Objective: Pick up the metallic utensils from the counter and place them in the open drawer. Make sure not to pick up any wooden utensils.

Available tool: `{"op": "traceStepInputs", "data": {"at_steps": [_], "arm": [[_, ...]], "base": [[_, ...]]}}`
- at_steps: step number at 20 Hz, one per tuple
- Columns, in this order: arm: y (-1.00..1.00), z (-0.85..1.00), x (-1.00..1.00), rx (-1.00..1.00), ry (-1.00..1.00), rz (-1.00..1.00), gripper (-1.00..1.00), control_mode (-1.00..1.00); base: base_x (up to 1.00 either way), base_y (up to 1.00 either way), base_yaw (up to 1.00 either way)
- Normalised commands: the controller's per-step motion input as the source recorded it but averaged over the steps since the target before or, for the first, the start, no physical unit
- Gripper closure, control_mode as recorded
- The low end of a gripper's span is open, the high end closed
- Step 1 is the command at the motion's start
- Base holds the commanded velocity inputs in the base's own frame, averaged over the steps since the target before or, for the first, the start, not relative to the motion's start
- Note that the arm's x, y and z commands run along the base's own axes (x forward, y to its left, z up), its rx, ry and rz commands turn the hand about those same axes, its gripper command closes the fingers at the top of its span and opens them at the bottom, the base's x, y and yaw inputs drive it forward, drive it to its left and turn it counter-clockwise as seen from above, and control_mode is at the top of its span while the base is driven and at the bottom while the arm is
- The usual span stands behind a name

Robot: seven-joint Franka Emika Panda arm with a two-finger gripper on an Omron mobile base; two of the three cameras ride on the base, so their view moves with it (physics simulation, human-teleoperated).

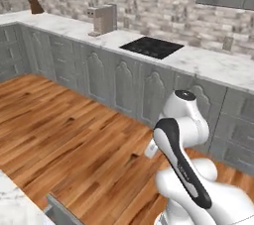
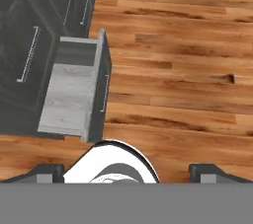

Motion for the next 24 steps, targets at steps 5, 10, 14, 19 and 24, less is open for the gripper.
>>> {"op": "traceStepInputs", "data": {"at_steps": [5,10,14,19,24], "arm": [[0.0,0.0,0.0,0.0,0.0,0.0,-1.0,1.0],[0.0,0.0,0.0,0.0,0.0,0.0,-1.0,1.0],[0.0,0.0,0.0,0.0,0.0,0.0,-1.0,1.0],[0.0,0.0,0.0,0.0,0.0,0.0,-1.0,1.0],[0.0,0.0,0.0,0.0,0.0,0.0,-1.0,1.0]], "base": [[1.0,0.93,0.3],[0.99,0.09,0.28],[0.25,0.82,0.51],[0.62,0.28,0.5],[1.0,0.0,0.27]]}}
